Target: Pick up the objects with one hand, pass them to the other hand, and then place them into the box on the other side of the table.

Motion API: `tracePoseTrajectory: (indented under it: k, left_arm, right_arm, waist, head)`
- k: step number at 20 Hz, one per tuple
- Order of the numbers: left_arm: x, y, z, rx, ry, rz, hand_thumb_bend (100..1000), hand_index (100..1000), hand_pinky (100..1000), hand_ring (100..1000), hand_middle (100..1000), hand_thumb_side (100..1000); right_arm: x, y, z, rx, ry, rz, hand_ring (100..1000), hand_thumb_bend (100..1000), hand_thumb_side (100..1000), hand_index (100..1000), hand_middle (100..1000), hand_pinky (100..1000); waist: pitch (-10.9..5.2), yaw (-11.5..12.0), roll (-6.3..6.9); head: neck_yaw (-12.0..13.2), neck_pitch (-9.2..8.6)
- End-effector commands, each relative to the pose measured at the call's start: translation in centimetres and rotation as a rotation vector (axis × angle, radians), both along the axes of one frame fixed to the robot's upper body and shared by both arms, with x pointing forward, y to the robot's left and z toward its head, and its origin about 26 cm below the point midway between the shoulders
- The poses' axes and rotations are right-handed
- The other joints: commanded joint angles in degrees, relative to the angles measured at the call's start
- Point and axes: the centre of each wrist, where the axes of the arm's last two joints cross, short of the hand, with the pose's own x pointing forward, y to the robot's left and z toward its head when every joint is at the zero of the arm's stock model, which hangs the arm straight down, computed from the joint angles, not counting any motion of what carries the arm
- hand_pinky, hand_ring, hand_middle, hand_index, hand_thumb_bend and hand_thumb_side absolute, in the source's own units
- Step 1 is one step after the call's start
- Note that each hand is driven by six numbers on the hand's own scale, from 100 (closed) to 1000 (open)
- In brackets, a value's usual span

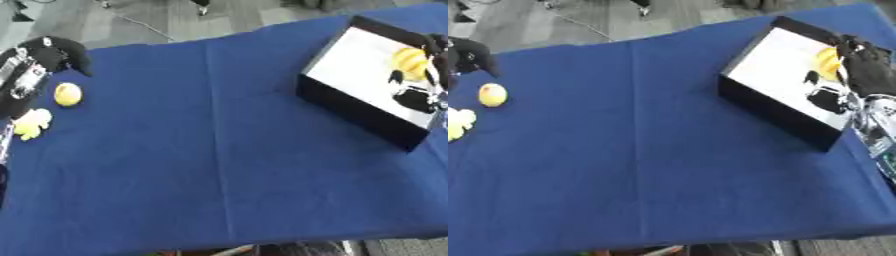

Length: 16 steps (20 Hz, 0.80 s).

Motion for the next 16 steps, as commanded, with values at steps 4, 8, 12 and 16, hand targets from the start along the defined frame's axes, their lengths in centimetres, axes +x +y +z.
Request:
tracePoseTrajectory:
  k: [4,8,12,16]
  left_arm:
    - [-0.1,1.5,1.2,0.016,-0.033,0.036,100,746,655,557,580,767]
    - [0.0,3.1,1.8,0.066,-0.068,0.089,100,753,663,565,589,709]
    - [0.2,6.2,2.4,0.151,-0.105,0.186,100,767,675,578,602,620]
    - [0.4,9.8,2.7,0.244,-0.098,0.299,100,778,687,592,613,531]
  right_arm:
    - [-1.1,2.5,3.9,-0.108,-0.156,0.112,872,104,100,1000,904,841]
    - [-2.2,5.9,5.1,-0.179,-0.264,0.262,848,402,101,1000,891,865]
    - [-3.6,10.7,5.1,-0.207,-0.347,0.456,842,406,100,998,883,864]
    - [-4.3,14.7,4.5,-0.209,-0.363,0.616,839,385,100,994,875,858]
  waist:
    - [-0.76,-0.11,-0.41]
    - [-0.77,-0.18,-0.24]
    - [-0.8,-0.48,0.06]
    - [-0.92,-1.01,0.1]
  head:
    - [1.74,-0.15]
    - [3.85,-0.15]
    - [5.87,-0.15]
    - [7.61,-0.15]
